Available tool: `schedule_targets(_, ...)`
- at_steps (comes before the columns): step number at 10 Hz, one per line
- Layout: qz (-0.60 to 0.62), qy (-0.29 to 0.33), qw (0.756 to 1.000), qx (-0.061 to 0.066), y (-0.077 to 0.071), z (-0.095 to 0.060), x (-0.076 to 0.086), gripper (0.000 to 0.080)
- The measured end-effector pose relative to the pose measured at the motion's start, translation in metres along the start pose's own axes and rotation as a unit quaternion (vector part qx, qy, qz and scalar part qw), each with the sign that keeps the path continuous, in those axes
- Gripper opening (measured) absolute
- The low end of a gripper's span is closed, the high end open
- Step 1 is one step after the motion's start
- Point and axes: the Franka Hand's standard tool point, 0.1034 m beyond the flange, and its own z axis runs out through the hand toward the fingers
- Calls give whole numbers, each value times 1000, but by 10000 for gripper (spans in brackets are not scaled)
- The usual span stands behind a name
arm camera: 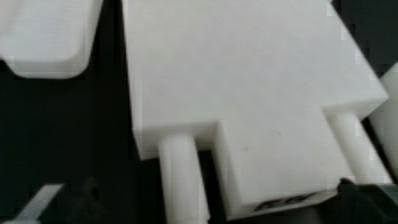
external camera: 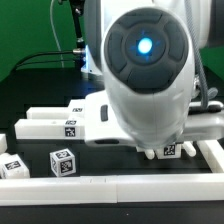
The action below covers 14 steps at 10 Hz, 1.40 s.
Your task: Assemble chair
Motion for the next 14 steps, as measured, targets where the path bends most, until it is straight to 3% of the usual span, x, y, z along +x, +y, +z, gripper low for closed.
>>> schedule_targets(8,1,8,1000,1,11,3,6,622)
schedule_targets(11,1,7,1000,1,11,3,7,120)
schedule_targets(14,1,7,1000,1,11,3,7,109)
